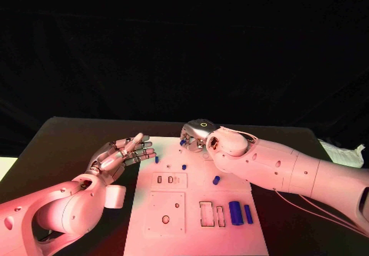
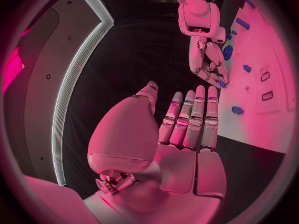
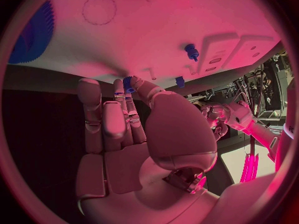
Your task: Assemble the parts on the task board
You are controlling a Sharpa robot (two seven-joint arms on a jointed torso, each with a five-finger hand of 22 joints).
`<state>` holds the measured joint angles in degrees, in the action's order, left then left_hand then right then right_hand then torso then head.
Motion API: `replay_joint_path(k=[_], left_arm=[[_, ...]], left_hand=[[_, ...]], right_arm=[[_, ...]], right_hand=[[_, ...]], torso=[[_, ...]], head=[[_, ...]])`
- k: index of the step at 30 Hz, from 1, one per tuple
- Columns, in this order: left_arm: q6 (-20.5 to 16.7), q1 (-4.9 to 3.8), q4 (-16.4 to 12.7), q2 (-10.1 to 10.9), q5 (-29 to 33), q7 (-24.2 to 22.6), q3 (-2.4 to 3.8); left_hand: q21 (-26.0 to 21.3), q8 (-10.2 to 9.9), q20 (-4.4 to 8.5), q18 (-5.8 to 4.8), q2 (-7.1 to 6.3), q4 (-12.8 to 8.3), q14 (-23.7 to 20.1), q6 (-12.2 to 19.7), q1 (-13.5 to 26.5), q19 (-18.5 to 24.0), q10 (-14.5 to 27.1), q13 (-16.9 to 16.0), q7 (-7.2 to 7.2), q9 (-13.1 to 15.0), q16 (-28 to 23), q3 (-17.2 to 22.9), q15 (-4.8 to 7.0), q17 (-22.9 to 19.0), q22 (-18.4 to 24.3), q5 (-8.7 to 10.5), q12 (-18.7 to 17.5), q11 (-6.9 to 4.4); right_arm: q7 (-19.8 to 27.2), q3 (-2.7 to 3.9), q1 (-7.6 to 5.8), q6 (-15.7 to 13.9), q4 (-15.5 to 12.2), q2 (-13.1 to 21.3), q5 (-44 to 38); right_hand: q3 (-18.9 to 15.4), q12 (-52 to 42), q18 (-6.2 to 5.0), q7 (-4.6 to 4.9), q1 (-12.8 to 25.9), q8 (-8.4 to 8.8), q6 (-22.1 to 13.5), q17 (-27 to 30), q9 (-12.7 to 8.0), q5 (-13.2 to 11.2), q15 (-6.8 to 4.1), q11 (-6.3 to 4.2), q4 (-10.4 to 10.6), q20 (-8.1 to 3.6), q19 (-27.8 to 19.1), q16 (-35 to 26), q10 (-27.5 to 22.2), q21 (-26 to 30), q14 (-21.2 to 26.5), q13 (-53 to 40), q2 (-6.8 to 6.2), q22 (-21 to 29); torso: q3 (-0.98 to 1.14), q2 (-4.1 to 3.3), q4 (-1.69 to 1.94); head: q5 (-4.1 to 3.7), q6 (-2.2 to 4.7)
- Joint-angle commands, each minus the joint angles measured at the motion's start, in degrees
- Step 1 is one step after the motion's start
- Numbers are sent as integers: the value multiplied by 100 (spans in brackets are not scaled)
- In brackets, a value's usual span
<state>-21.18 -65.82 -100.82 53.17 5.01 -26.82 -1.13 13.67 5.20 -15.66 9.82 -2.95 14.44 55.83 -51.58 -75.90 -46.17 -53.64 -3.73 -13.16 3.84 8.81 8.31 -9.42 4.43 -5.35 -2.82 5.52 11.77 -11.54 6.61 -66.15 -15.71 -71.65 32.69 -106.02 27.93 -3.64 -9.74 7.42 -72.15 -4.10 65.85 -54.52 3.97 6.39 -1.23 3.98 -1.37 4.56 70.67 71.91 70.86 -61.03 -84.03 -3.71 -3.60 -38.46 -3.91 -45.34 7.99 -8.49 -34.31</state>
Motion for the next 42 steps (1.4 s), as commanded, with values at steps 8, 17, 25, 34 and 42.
replay_joint_path(k=[8, 17, 25, 34, 42], left_arm=[[97, -9, -8, -6, -37, -15, 5], [98, -9, 7, 24, -37, -8, 5], [105, -9, 7, 48, -37, 1, 4], [117, -9, -2, 62, -37, 8, 4], [127, -8, 3, 49, -37, 12, 3]], left_hand=[[-34, -31, -6, 69, 43, -38, 38, -38, -10, -54, -34, 7, -129, -7, -24, 11, 1, -6, 9, 2, -34, -6], [-41, -40, -5, 69, 52, -56, 44, -45, -22, -61, -40, 7, -124, -6, -32, 5, 2, -9, 16, 2, -42, -9], [-41, -40, -5, 69, 52, -56, 44, -45, -22, -61, -40, 7, -124, -6, -32, 5, 2, -9, 16, 2, -42, -9], [-41, -40, -5, 69, 52, -56, 44, -45, -22, -61, -40, 7, -124, -6, -32, 5, 2, -9, 16, 2, -42, -9], [-41, -40, -5, 69, 52, -56, 44, -45, -22, -61, -40, 7, -124, -6, -32, 5, 2, -9, 16, 2, -42, -9]], right_arm=[[-75, -19, -1, -68, 23, 4, -55], [-100, 13, 1, -338, -610, 576, 104], [-297, 156, 1, -320, -1338, 1512, 1115], [-607, 191, 60, -127, -1628, 2117, 1695], [-683, 194, 132, 50, -1482, 2129, 1783]], right_hand=[[-84, 14, 16, 123, -5, 69, -889, 366, -28, -194, 146, 136, 124, 145, -299, -233, -736, 190, 22, 4, -360, 366], [-113, -29, 12, 133, -27, 44, -893, 376, -12, -138, 142, 130, 148, 150, -309, -248, -666, 183, 24, -19, -396, 368], [-200, -535, 131, 126, 12, 27, -748, -410, 8, 38, 23, -35, 272, 53, 55, 220, 477, -322, -167, -296, -539, -401], [-1986, -3025, 333, -58, -159, -30, -855, -1309, 22, 633, -123, -207, 921, -83, 468, 826, 400, -1037, -259, -3021, -649, -1430], [-2328, -4636, 336, 1, -370, -57, -889, -1739, 25, 700, -85, -169, 1360, -69, 534, 1048, 406, -1209, -312, -4816, -496, -1695]], torso=[[0, -2, -12], [9, 1, -40], [21, 32, -128], [52, 25, -226], [43, 21, -192]], head=[[17, -6], [0, 25], [-15, 51], [-10, 74], [-36, 73]])
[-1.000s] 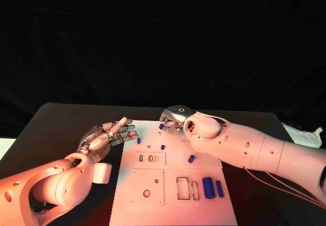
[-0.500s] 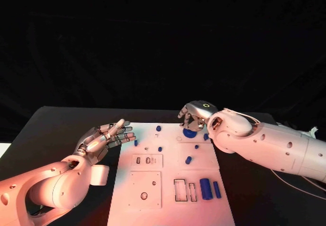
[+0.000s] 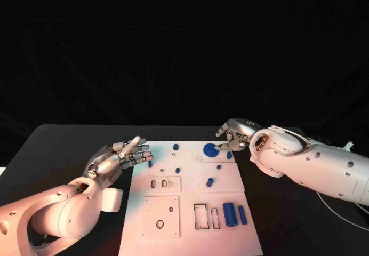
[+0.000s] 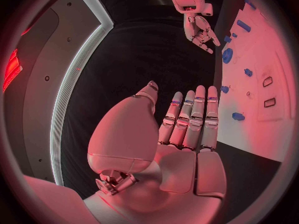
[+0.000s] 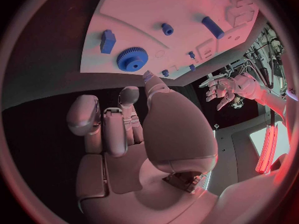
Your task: Assemble the parts on the task board
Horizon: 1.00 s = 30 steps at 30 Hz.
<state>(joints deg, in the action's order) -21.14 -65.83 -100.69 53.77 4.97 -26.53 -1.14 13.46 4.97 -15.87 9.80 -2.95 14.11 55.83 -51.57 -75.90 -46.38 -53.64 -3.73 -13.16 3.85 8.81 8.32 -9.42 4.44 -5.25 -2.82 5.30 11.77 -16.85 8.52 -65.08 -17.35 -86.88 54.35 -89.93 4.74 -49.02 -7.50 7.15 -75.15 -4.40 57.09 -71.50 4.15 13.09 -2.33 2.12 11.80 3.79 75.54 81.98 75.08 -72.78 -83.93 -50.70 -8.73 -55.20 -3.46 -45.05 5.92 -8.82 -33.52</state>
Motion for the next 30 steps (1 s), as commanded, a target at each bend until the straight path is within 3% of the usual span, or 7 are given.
replay_joint_path(k=[1, 9, 30], left_arm=[[123, -7, -8, -12, -33, -16, 4], [129, -6, -1, -15, -33, -14, 4], [147, -5, 22, -35, -33, -1, 4]], left_hand=[[-20, -18, 16, 71, 52, -23, 44, -45, -22, -40, -40, 7, -124, -7, -33, 3, 2, -10, 6, 2, -19, -9], [-24, -24, 16, 71, 56, -34, 50, -50, -29, -44, -45, 6, -121, -7, -38, -3, 3, -12, 11, 2, -25, -11], [-24, -24, 16, 71, 56, -34, 50, -50, -29, -44, -45, 6, -121, -7, -38, -3, 3, -12, 11, 2, -25, -11]], right_arm=[[-156, 3, 37, 235, 58, -55, 174], [-279, 2, 108, 399, 209, -270, -16], [-329, -1, 143, 559, 571, -625, -92]], right_hand=[[-19, -149, 113, 29, -82, -29, -13, -64, 7, 32, 27, 18, 57, 8, 51, 53, -10, -42, -325, -175, 22, -35], [-72, -1006, 170, 26, -197, -62, 13, -387, 13, 64, 28, 16, 148, 11, 191, 213, 259, -247, -377, -1039, 88, -381], [-106, -1754, 204, 32, -266, -100, 47, -667, 17, 77, 43, 27, 196, 25, 258, 347, 475, -382, -411, -1801, 203, -596]], torso=[[-3, -7, 17], [-8, -8, 12], [-8, -4, 7]], head=[[2, -11], [39, -38], [61, -73]])
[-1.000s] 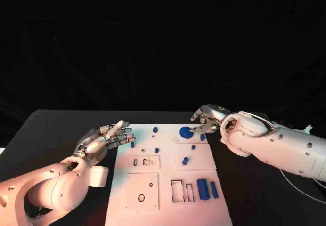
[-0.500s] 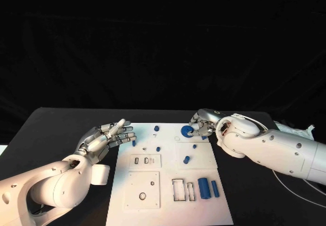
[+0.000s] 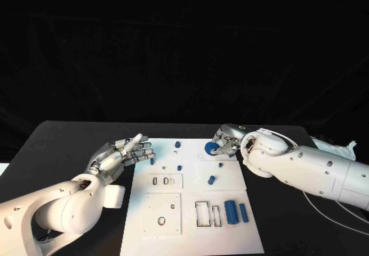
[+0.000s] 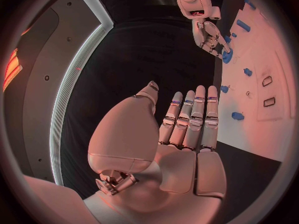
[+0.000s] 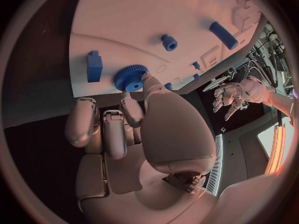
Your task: Assemble the parts on the task board
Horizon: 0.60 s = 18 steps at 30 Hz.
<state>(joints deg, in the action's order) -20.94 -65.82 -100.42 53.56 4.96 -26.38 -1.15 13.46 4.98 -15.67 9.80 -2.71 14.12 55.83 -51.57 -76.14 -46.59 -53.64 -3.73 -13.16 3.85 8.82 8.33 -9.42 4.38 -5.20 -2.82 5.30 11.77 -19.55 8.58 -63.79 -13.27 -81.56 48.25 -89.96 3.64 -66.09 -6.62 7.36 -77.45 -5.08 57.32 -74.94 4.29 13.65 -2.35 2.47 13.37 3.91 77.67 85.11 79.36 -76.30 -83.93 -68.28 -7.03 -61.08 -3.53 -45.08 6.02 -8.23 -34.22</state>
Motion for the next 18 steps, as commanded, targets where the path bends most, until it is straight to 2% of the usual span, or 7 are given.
replay_joint_path(k=[1, 7, 10, 13, 18], left_arm=[[128, -6, -4, -15, -32, -14, 5], [135, -6, 0, -23, -32, -9, 5], [137, -6, 1, -24, -32, -7, 5], [138, -6, 3, -23, -32, -5, 5], [141, -6, 4, -26, -32, -4, 5]], left_hand=[[-24, -24, -4, 71, 33, -34, 49, -50, -5, -24, -45, 6, -121, -7, -38, -3, 3, -6, 6, 2, -25, -11], [-24, -24, -4, 71, 33, -34, 49, -50, -5, -24, -45, 6, -121, -7, -38, -3, 3, -6, 6, 2, -25, -11], [-24, -24, -4, 71, 33, -34, 49, -50, -5, -24, -45, 6, -121, -7, -38, -3, 3, -6, 6, 2, -25, -11], [-24, -24, -4, 71, 33, -34, 49, -50, -5, -24, -45, 6, -121, -7, -38, -3, 3, -6, 6, 2, -25, -11], [-24, -24, -4, 71, 33, -34, 49, -50, -5, -24, -45, 6, -121, -7, -38, -3, 3, -6, 6, 2, -25, -11]], right_arm=[[-62, -6, 14, 163, 53, -22, -88], [-99, -7, 14, 196, 105, -74, -148], [-135, -7, 19, 204, 107, -92, -306], [-149, -8, 32, 133, 82, -95, -471], [-80, -7, 57, -278, -43, -92, -719]], right_hand=[[4, -70, 117, 11, -34, -38, 32, -327, 4, 25, 44, -9, 43, 14, 44, 35, 54, -34, -412, -67, 47, -11], [16, -243, 121, -19, -58, -108, 156, -356, 33, 56, 29, -32, 34, 8, 55, 49, 116, -62, -412, -247, 124, -55], [67, -382, 128, -47, -161, -169, 270, -393, 67, 19, 8, -58, -38, -8, 69, 66, 174, -88, -417, -385, 181, -99], [270, -514, 134, -101, -404, -253, 441, -442, 123, -395, -36, -110, -180, -48, 89, 85, 231, -119, -422, -521, 332, -154], [546, -701, 155, -204, -656, -365, 677, -533, 212, -485, -100, -193, -380, -97, 131, 121, 326, -176, -436, -707, 473, -264]], torso=[[0, -2, -3], [4, -2, 1], [4, -3, 4], [1, 1, 3], [4, -2, -2]], head=[[2, -4], [-3, -12], [-5, -17], [-4, -22], [4, -18]])
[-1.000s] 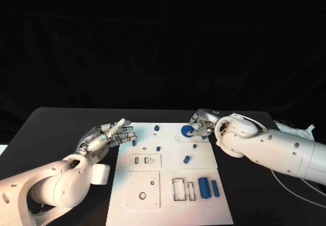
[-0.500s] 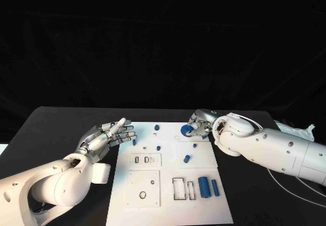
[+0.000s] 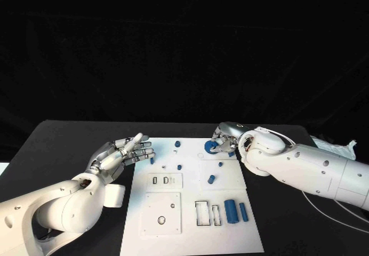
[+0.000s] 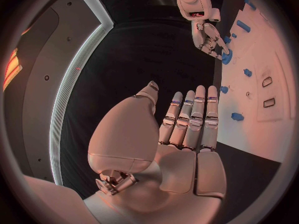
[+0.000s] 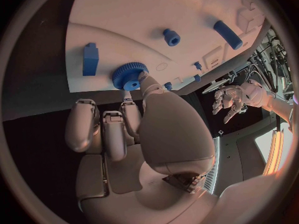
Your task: Assemble the parts on the task board
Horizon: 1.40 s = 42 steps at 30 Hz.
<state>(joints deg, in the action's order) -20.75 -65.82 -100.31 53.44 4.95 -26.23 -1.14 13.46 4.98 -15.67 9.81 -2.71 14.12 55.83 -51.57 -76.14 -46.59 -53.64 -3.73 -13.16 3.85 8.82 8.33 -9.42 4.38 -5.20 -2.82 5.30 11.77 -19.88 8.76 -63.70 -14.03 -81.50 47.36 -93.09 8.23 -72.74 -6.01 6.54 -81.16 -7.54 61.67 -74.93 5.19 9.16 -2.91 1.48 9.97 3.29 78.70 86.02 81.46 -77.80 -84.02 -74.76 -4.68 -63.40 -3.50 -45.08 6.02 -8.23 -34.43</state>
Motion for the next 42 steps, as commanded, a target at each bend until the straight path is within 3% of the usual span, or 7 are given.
replay_joint_path(k=[1, 6, 16, 22, 28, 42], left_arm=[[123, -5, -6, -15, -31, -19, 5], [127, -5, 0, -24, -31, -16, 5], [132, -5, 2, -48, -31, -15, 5], [139, -5, -5, -66, -31, -12, 5], [143, -5, -3, -80, -31, -10, 5], [149, -5, 13, -98, -31, -8, 5]], left_hand=[[-26, -28, -4, 71, 37, -40, 53, -53, -8, -27, -47, 6, -120, -7, -42, -7, 3, -7, 9, 2, -29, -12], [-29, -31, -3, 71, 41, -45, 55, -56, -11, -29, -50, 6, -119, -7, -45, -10, 4, -8, 12, 2, -32, -13], [-29, -31, -3, 71, 41, -45, 55, -56, -11, -29, -50, 6, -119, -7, -45, -10, 4, -8, 12, 2, -32, -13], [-29, -31, -3, 71, 41, -45, 55, -56, -11, -29, -50, 6, -119, -7, -45, -10, 4, -8, 12, 2, -32, -13], [-29, -31, -3, 71, 41, -45, 55, -56, -11, -29, -50, 6, -119, -7, -45, -10, 4, -8, 12, 2, -32, -13], [-29, -31, -3, 71, 41, -45, 55, -56, -11, -29, -50, 6, -119, -7, -45, -10, 4, -8, 12, 2, -32, -13]], right_arm=[[-24, -26, 53, -317, -96, -3, -452], [44, -25, 67, -719, -395, -41, -698], [28, -29, 63, -776, -584, -401, -885], [-50, -48, 59, -660, -474, -730, -924], [-78, -141, 59, -510, -231, -1044, -922], [-47, -221, 71, -421, 67, -1356, -926]], right_hand=[[121, -55, 99, -133, -300, -129, 268, -542, 133, -28, -52, -104, -62, -43, 38, 34, 125, -38, -428, -78, 247, -56], [211, -80, 116, -141, -270, -117, 280, -562, 156, 43, -68, -116, -102, -68, 74, 41, 142, -81, -431, -114, 230, -140], [282, -66, 121, -115, -151, -55, 225, -558, 157, 65, -58, -97, -96, -70, 79, 38, 138, -93, -429, -123, 181, -159], [317, -45, 121, -100, -85, -21, 198, -553, 154, 58, -48, -84, -89, -63, 77, 36, 129, -94, -427, -117, 154, -159], [339, -23, 122, -88, -44, 4, 176, -540, 150, 52, -40, -75, -84, -57, 77, 30, 118, -96, -424, -106, 140, -163], [389, 28, 123, -49, 62, 79, 106, -548, 129, 41, -14, -42, -82, -36, 74, 31, 91, -98, -425, -84, 84, -169]], torso=[[1, -3, 0], [2, 0, 13], [-8, 3, 18], [-9, -4, 17], [-9, -5, 36], [-6, -8, 26]], head=[[6, 4], [13, 9], [60, 9], [79, 1], [98, -24], [103, -43]])
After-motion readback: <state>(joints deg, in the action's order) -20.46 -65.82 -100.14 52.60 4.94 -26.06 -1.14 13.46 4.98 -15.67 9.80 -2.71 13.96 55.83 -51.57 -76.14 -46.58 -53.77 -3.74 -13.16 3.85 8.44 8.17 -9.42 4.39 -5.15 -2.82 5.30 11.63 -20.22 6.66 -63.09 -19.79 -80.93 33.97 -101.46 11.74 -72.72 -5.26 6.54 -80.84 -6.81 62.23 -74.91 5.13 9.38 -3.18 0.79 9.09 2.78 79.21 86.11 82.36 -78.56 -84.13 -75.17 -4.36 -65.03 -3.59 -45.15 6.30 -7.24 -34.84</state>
